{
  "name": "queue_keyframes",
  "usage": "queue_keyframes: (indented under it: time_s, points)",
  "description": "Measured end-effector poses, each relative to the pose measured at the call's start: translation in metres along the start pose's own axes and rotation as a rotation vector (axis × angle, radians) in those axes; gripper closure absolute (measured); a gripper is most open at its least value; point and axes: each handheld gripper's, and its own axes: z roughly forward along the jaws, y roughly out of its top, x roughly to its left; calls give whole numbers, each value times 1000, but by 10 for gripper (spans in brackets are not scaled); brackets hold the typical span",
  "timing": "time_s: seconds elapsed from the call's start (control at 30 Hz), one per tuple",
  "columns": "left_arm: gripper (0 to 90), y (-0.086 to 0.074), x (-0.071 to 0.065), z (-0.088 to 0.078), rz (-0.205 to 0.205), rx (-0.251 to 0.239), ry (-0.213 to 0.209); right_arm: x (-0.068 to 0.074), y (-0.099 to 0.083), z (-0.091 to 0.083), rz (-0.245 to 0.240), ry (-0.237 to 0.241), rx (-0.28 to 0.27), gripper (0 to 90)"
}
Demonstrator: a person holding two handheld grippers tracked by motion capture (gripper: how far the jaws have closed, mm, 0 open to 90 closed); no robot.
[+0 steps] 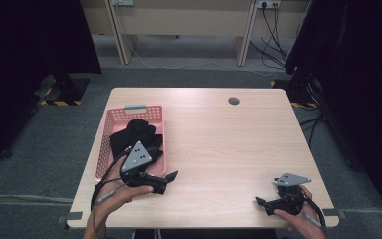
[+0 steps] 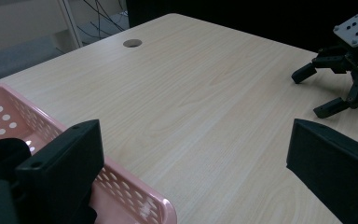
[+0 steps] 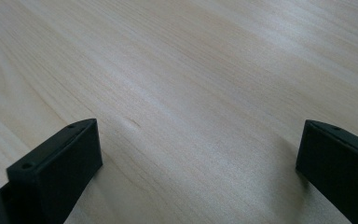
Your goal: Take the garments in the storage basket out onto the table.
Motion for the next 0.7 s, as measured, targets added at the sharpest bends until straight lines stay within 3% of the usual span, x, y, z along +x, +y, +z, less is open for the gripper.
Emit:
queue_keyframes:
  time_s: [0.7]
  points:
    - [32, -4, 21, -18, -44, -17, 78, 0, 0, 0, 0, 0, 0, 2]
